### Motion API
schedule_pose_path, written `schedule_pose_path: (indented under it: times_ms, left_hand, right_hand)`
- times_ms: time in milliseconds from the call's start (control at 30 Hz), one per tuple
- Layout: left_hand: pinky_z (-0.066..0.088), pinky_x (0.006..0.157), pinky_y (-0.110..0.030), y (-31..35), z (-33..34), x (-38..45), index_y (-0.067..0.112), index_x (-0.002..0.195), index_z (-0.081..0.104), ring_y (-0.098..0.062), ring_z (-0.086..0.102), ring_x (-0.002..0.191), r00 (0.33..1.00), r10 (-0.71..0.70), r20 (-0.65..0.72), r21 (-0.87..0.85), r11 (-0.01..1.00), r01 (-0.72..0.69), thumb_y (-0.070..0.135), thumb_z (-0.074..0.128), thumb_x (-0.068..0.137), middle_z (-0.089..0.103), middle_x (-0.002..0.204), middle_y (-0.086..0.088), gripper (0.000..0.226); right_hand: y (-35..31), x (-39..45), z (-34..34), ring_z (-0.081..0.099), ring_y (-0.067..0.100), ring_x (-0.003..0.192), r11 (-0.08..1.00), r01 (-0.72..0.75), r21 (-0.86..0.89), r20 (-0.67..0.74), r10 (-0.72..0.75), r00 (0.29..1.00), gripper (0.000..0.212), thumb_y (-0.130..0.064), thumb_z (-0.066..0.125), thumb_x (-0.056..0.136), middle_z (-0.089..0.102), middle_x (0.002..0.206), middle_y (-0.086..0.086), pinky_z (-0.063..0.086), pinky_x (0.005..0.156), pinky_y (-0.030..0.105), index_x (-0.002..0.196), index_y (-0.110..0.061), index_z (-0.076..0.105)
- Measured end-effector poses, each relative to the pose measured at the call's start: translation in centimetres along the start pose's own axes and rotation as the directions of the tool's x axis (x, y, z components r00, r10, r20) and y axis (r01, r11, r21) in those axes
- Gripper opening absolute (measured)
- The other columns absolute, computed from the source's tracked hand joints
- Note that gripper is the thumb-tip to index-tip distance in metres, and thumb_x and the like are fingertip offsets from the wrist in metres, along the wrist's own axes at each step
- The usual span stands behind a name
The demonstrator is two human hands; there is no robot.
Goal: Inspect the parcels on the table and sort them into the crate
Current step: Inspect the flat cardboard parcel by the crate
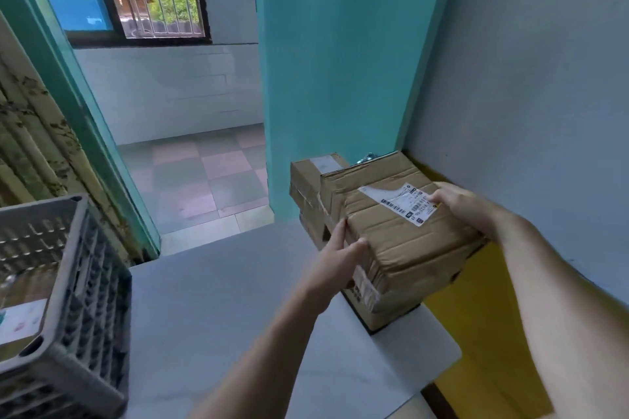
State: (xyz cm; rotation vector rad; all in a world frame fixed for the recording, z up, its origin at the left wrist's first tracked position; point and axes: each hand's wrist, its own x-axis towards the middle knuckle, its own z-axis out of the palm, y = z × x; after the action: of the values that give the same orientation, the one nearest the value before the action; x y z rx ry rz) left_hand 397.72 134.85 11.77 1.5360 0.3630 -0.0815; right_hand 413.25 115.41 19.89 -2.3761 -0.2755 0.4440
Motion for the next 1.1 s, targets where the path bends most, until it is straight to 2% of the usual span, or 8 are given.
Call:
schedule_pose_path:
  times_ms: [100, 233, 333, 533, 667, 833, 967, 1100]
  left_hand:
    - [0.041, 0.117, -0.054, 0.0, 1.1, 2.0, 0.046, 0.162, 0.016, -0.028, 0.045, 0.143, 0.999, -0.027, 0.022, 0.045, 0.999, 0.026, 0.053, 0.058, 0.086, 0.038, 0.163, -0.002, 0.087]
    - [0.056, 0.101, -0.05, 0.1, 1.6, 3.9, 0.046, 0.162, 0.013, -0.028, 0.058, 0.126, 0.996, -0.078, 0.044, 0.046, 0.996, 0.076, 0.051, 0.054, 0.09, 0.044, 0.154, -0.002, 0.083]
    - [0.055, 0.101, -0.051, -0.6, 2.0, 5.4, 0.043, 0.163, 0.012, -0.028, 0.061, 0.121, 0.992, -0.108, 0.064, 0.026, 0.994, 0.106, 0.038, 0.047, 0.107, 0.047, 0.15, -0.004, 0.067]
    - [0.055, 0.088, -0.042, -1.4, 2.1, 7.2, 0.036, 0.164, 0.018, -0.03, 0.062, 0.111, 0.986, -0.142, 0.081, 0.041, 0.989, 0.139, 0.011, 0.038, 0.107, 0.059, 0.119, -0.004, 0.065]
    - [0.055, 0.1, -0.05, -1.6, 2.2, 7.9, 0.035, 0.164, 0.017, -0.033, 0.063, 0.121, 0.987, -0.146, 0.068, 0.038, 0.989, 0.144, 0.026, 0.042, 0.11, 0.057, 0.132, -0.002, 0.061]
    - [0.054, 0.104, -0.051, -2.1, 2.2, 9.0, 0.036, 0.164, 0.014, -0.027, 0.06, 0.126, 0.993, -0.104, 0.059, 0.059, 0.993, 0.101, 0.04, 0.041, 0.11, 0.04, 0.159, -0.001, 0.061]
    - [0.055, 0.102, -0.049, -2.1, 2.1, 9.4, 0.033, 0.163, 0.019, -0.028, 0.059, 0.128, 0.996, -0.078, 0.038, 0.085, 0.994, 0.074, 0.044, 0.044, 0.108, 0.043, 0.158, -0.002, 0.062]
    - [0.051, 0.108, -0.053, -2.2, 1.9, 9.5, 0.028, 0.163, 0.022, -0.029, 0.054, 0.134, 0.999, -0.041, 0.015, 0.109, 0.993, 0.039, 0.052, 0.051, 0.103, 0.041, 0.161, -0.006, 0.07]
  right_hand:
    - [1.6, 2.3, -0.4, 0.029, 0.027, 0.149, 0.999, -0.012, -0.03, -0.069, 0.01, 0.998, 0.054, -0.029, 0.051, 0.1, 0.033, 0.163, 0.005, 0.022, 0.119, 0.041, 0.153, -0.027, 0.042]
    - [2.8, 4.7, -0.3, 0.027, 0.032, 0.149, 0.993, -0.027, -0.112, -0.047, 0.022, 0.999, 0.055, -0.036, 0.046, 0.103, 0.031, 0.164, 0.006, 0.024, 0.118, 0.049, 0.156, -0.029, 0.035]
    - [3.2, 6.0, -0.4, 0.029, 0.032, 0.149, 0.988, -0.038, -0.151, -0.039, 0.033, 0.999, 0.054, -0.038, 0.042, 0.104, 0.032, 0.163, 0.007, 0.026, 0.117, 0.049, 0.157, -0.029, 0.031]
    - [4.3, 8.3, 0.0, 0.03, 0.032, 0.148, 0.988, -0.037, -0.15, -0.022, 0.035, 0.999, 0.051, -0.036, 0.036, 0.107, 0.035, 0.162, 0.008, 0.027, 0.117, 0.047, 0.157, -0.026, 0.032]
    - [5.7, 9.7, 0.5, 0.031, 0.032, 0.148, 0.989, -0.055, -0.137, -0.008, 0.055, 0.998, 0.052, -0.041, 0.036, 0.106, 0.035, 0.162, 0.006, 0.027, 0.117, 0.049, 0.156, -0.027, 0.034]
    - [6.3, 11.2, 0.9, 0.033, 0.032, 0.147, 0.984, -0.077, -0.163, 0.013, 0.081, 0.997, 0.056, -0.05, 0.036, 0.105, 0.038, 0.16, 0.006, 0.03, 0.114, 0.049, 0.157, -0.029, 0.032]
    - [7.2, 12.3, 0.8, 0.039, 0.03, 0.143, 0.982, -0.054, -0.181, 0.037, 0.062, 0.997, 0.062, -0.063, 0.037, 0.1, 0.046, 0.155, 0.004, 0.036, 0.113, 0.052, 0.153, -0.031, 0.037]
    - [7.2, 12.3, 0.6, 0.048, 0.027, 0.135, 0.987, -0.037, -0.153, 0.031, 0.042, 0.999, 0.058, -0.06, 0.039, 0.101, 0.058, 0.143, 0.002, 0.041, 0.106, 0.048, 0.15, -0.029, 0.042]
